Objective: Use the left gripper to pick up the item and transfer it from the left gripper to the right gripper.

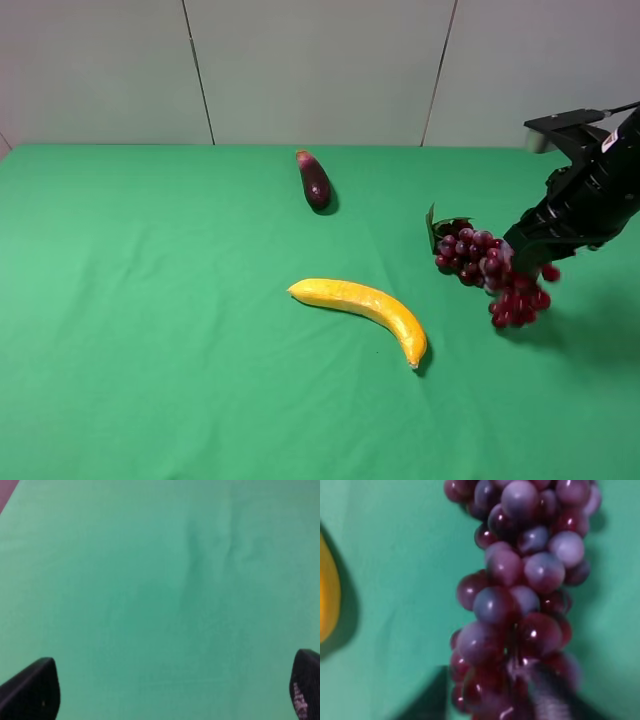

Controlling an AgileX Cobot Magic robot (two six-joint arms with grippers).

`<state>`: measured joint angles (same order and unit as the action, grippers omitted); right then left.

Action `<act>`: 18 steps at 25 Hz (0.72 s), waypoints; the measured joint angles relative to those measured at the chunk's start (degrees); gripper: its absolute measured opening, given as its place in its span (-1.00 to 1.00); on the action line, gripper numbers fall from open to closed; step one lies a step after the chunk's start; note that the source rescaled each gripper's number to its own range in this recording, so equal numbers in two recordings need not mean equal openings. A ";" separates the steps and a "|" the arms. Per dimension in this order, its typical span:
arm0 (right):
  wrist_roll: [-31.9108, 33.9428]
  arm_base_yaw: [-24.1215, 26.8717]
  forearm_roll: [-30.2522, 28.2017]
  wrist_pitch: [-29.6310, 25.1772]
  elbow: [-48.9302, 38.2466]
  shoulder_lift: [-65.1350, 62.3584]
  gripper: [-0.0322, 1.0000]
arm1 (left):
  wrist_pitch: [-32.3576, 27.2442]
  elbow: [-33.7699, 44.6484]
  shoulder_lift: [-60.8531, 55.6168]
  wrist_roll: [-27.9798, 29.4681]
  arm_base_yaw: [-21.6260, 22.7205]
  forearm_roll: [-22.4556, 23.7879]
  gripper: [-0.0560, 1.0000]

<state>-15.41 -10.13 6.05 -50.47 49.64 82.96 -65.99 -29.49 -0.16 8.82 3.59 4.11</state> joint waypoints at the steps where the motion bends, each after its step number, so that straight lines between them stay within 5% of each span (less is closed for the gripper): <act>1: 0.81 0.00 0.00 0.00 0.00 0.00 0.59 | 0.00 0.00 0.00 0.00 0.00 0.00 0.73; 5: 1.74 0.00 -0.18 0.00 0.00 0.00 0.95 | 0.00 0.00 0.00 0.00 0.00 0.00 0.73; 18: 3.21 0.00 -0.36 -7.75 2.77 -9.48 1.00 | 0.00 0.00 0.00 0.00 0.00 0.00 0.73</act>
<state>-12.20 -10.13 5.69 -58.23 52.40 73.48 -65.99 -29.49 -0.16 8.82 3.59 4.11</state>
